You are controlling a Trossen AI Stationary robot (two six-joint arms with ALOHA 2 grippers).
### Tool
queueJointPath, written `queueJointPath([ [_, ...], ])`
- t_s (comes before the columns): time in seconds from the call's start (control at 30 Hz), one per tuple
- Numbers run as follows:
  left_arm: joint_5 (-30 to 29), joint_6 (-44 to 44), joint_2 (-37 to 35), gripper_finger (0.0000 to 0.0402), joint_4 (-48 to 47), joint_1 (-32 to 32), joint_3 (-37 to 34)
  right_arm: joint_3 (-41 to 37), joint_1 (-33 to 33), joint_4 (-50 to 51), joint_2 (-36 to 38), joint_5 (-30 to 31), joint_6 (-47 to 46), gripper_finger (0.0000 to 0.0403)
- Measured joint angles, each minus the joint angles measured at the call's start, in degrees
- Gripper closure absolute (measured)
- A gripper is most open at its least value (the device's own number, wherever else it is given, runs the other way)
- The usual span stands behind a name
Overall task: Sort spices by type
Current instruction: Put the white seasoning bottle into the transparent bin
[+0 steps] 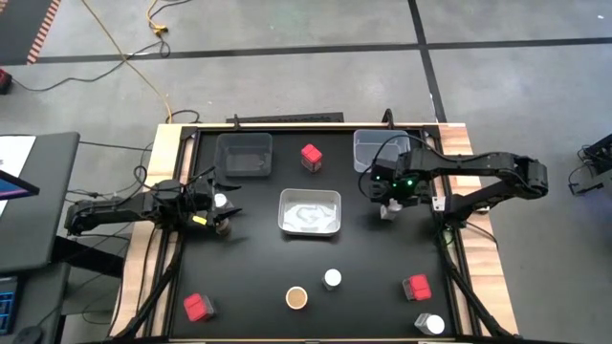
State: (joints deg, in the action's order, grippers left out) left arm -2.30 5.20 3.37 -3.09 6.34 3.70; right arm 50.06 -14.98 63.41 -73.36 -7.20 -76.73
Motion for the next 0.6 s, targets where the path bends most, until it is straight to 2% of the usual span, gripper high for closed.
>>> queueJointPath([
  [0.37, 0.0, 0.0, 0.0, 0.0068, 0.0, 0.0, 0.0, -1.6, 1.8, -2.0, 0.0, 0.1, -1.4, 0.0151],
  [0.47, 0.0, 0.0, 0.0, 0.0068, 0.0, 0.0, 0.0, -1.9, 2.0, -2.1, 0.0, 0.0, -1.7, 0.0128],
  [0.6, 0.0, 0.0, 0.0, 0.0068, 0.0, 0.0, 0.0, -1.9, 2.0, -1.8, 0.0, 0.1, -1.4, 0.0075],
])
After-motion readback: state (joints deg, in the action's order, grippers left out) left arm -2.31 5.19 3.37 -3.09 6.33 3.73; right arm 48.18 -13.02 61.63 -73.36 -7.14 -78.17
